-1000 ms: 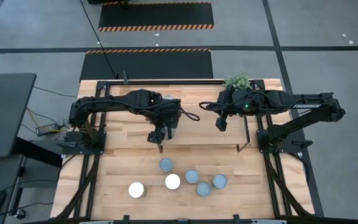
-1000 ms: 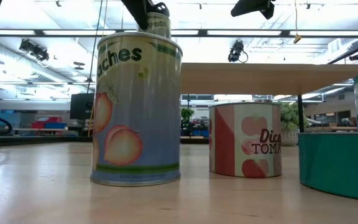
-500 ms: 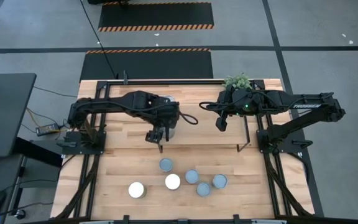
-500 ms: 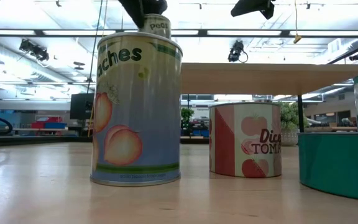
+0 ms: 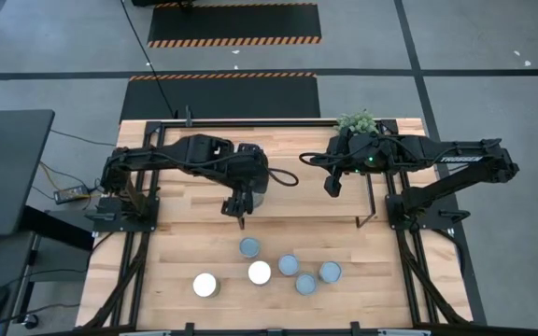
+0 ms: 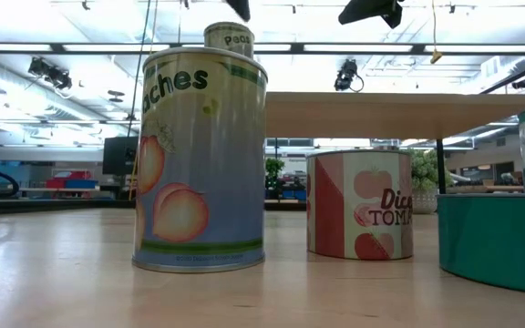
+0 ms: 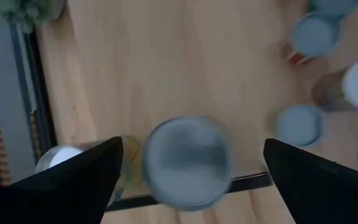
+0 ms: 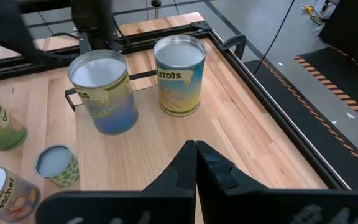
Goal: Pick and place cans onto a shelf
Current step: Put the canned peaches on the shelf
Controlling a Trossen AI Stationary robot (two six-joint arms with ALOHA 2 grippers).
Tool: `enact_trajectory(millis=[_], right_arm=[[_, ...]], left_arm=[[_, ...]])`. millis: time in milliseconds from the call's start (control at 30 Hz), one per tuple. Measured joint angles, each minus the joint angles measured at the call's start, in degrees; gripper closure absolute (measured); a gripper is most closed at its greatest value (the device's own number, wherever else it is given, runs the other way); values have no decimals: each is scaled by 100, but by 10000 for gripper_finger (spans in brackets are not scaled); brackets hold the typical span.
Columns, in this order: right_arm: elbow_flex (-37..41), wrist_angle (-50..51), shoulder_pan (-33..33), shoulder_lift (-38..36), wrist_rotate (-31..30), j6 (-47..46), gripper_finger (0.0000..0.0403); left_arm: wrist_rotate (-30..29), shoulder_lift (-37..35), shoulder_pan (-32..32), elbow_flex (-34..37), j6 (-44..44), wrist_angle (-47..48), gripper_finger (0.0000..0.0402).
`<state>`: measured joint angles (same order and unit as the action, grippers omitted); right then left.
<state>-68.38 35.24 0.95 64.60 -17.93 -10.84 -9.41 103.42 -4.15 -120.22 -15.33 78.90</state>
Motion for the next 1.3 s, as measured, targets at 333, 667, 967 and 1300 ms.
enact_trajectory(millis=[333,667,967,1300], right_arm=[[0,11,0,0,2,-8,398],[0,61,0,0,7,34,398],[-2,-194,366,84,1246,-97,398],[-7,-1010,1338,724,1214,-959,398]], left_arm=[[953,1,-536,-212,1558,189,17],[1060,2,-1748,341,2518,250,56],[719,-286,-2501,1386,3760,-235,86],[187,-1328,-2844,2979,4525,-1090,133]])
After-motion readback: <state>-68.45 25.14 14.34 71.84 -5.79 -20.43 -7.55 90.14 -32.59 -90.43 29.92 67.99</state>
